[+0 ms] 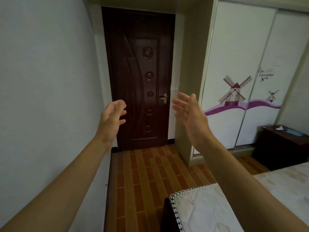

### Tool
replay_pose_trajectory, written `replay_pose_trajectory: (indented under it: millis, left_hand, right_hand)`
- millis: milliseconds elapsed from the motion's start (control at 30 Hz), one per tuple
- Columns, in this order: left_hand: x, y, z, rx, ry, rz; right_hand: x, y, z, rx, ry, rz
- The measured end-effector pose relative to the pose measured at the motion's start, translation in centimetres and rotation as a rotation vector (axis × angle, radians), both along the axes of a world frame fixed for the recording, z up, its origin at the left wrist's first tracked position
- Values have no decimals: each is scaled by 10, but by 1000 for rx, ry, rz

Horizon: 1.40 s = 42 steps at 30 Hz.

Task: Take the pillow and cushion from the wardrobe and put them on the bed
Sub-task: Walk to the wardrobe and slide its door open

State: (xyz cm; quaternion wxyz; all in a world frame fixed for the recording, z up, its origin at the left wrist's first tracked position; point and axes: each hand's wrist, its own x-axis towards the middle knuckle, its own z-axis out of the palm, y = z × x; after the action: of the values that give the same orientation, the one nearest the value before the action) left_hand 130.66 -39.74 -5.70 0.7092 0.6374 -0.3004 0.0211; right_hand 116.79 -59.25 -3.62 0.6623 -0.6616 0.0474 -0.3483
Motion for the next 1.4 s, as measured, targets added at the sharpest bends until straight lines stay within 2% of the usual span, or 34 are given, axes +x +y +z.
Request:
replay_pose_trajectory:
  millis: [133,367,600,933,1100,1400]
  left_hand:
    - [75,-49,6,-2,-20,12]
    - [192,-131,34,-9,-48,6]
    - [304,-187,20,-23,-35,-29]
    - [484,-277,7,-5,-36,-213]
    - [551,-324,11,-82,-4,-299]
    - [619,-472,1,-62,15,-493]
  right_hand:
    - [75,-53,-1,4,-51,-5]
    - [194,-142,16,5,-29,-15]
    - [303,-194,12,-3,-17,-19]
    - [454,-259,5,-22,26,-209]
    - [506,-288,13,-34,32,-274]
    - [557,-401,2,-11,-10,-494]
